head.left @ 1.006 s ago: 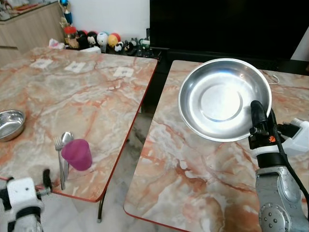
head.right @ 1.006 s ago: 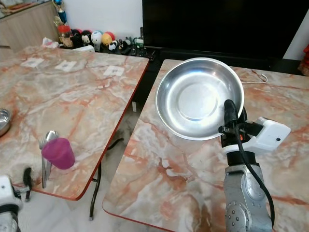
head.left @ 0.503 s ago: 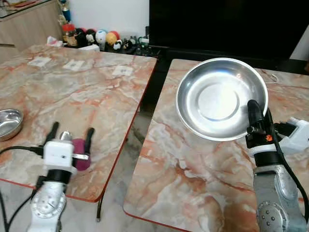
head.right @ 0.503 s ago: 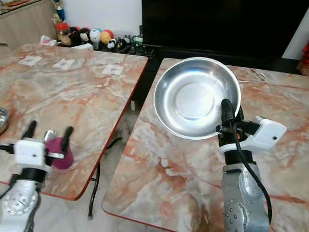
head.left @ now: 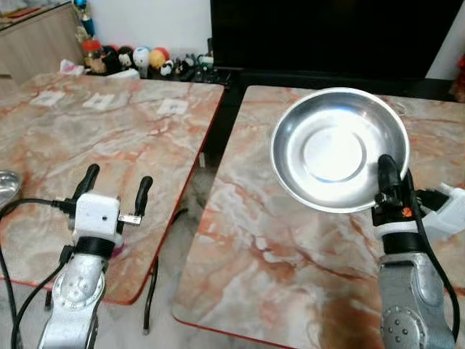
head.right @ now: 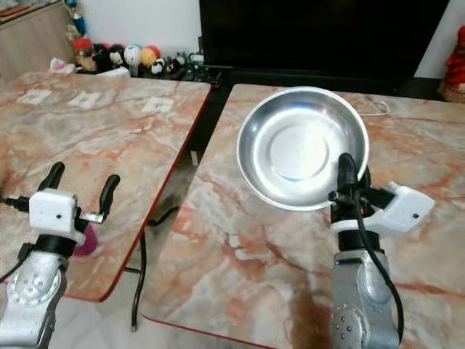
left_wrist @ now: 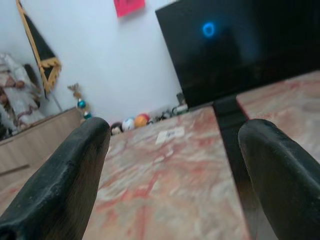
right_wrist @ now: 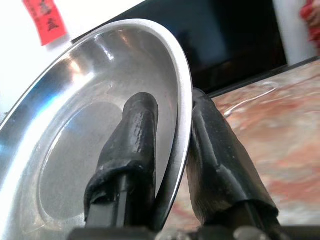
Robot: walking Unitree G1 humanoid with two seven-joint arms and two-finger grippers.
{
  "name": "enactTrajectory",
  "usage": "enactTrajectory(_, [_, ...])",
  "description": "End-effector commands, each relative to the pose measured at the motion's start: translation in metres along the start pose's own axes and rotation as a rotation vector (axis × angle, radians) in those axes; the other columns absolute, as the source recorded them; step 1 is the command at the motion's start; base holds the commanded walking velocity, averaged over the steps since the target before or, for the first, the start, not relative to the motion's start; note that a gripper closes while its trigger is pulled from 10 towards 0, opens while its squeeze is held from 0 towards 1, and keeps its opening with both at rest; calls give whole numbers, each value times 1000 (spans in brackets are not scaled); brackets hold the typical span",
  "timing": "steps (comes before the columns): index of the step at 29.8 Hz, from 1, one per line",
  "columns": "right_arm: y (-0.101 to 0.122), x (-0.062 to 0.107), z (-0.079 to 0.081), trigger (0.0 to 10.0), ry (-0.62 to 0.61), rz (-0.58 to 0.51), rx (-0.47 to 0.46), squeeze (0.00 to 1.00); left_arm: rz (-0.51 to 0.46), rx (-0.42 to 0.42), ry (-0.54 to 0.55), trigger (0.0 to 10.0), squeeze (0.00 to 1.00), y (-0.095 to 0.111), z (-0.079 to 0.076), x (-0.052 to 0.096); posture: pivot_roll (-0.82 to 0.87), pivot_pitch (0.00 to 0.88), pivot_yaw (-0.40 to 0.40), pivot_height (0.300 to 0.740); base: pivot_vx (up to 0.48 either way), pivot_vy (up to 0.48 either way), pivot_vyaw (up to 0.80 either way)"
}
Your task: Setting the table
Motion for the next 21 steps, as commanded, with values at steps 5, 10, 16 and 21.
enactTrajectory(5, [6, -3, 3, 10000, -13, -27, -7, 0, -6, -19, -2, 10000, 0, 4, 1, -3, 60, 0, 21, 740, 0, -283, 0])
enactTrajectory(10, [0, 4, 0, 10000, -32, -14, -11, 0, -4, -12, 1, 10000, 0, 4, 2, -3, 55, 0, 22, 740, 0, -281, -725])
enactTrajectory(16, [-2, 6, 1, 10000, -36, -15, -15, 0, 4, -2, -5, 10000, 0, 2, 1, -3, 46, 0, 28, 740, 0, -273, -525])
enactTrajectory(21, [-8, 9, 0, 10000, -50, 18, -4, 0, 12, 17, -10, 10000, 0, 1, -4, -3, 43, 0, 28, 740, 0, -54, 0])
Point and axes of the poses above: a point about 5 cm out from each wrist's last joint towards the gripper, its own x axis pointing back from the gripper into the wrist, its own y axis along the axis of the wrist's last joint, z = x × y, the point moved 5 cm from there along -x, pointing out of the wrist towards the gripper, and after that the axes turned 3 degrees about -x, right-handed, at the moved point
